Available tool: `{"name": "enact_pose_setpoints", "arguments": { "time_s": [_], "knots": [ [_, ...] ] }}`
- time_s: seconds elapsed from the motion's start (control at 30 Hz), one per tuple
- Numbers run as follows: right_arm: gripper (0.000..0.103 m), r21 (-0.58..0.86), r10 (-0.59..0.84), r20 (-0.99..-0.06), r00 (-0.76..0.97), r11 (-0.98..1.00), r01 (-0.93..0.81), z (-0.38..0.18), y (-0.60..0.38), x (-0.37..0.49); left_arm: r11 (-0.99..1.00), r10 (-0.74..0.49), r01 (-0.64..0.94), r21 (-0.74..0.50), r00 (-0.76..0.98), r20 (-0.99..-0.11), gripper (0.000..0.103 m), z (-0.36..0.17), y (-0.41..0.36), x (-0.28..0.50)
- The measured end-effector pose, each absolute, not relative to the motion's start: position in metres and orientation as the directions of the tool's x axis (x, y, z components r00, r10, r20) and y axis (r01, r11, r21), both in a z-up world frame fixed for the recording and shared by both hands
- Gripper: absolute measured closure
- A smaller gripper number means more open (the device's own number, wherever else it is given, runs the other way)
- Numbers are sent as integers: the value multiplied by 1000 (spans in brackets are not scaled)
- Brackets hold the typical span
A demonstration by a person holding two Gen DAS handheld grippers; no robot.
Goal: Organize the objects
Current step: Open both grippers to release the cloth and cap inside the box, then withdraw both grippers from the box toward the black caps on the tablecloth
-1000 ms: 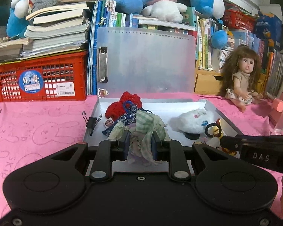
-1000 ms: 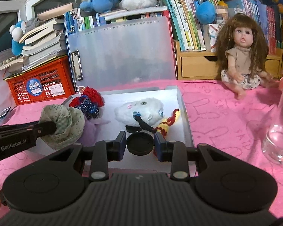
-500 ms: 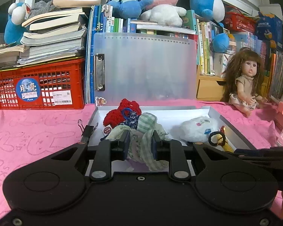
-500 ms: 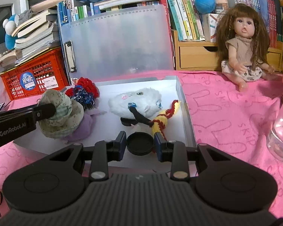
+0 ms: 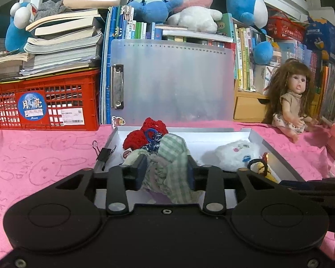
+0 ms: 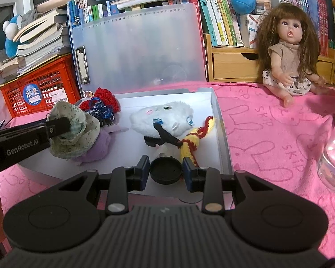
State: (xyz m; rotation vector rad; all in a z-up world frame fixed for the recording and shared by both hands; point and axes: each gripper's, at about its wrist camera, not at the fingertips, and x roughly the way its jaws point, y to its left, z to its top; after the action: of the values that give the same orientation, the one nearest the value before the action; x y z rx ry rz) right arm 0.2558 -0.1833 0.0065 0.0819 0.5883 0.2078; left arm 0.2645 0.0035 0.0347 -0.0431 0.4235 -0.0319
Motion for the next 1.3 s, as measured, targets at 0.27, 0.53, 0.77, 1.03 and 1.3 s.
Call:
{"name": "enact_pose_setpoints", "arguments": {
  "time_s": [0.27,0.53,0.77,1.03,1.3],
  "knots": [
    [39,108,209,-508,836,978,-178,18,-188,243,996,-73,44,-84,919,-388,25,46,6,251],
    [32,110,223,-478,850,975,-193,32,-197,225,994,-106,91,-57,916,-387,18,57,4,229],
    [26,103,256,-451,855,966,-235,40,-199,199,990,-139,120,-74,910,-391,15,62,11,205],
    [21,64,281,-418,864,958,-281,46,-196,168,987,-161,151,-57,902,-400,14,64,16,176],
    [19,37,295,-425,856,950,-309,40,-191,142,986,-166,163,-44,896,-412,14,59,23,144]
  ]
}}
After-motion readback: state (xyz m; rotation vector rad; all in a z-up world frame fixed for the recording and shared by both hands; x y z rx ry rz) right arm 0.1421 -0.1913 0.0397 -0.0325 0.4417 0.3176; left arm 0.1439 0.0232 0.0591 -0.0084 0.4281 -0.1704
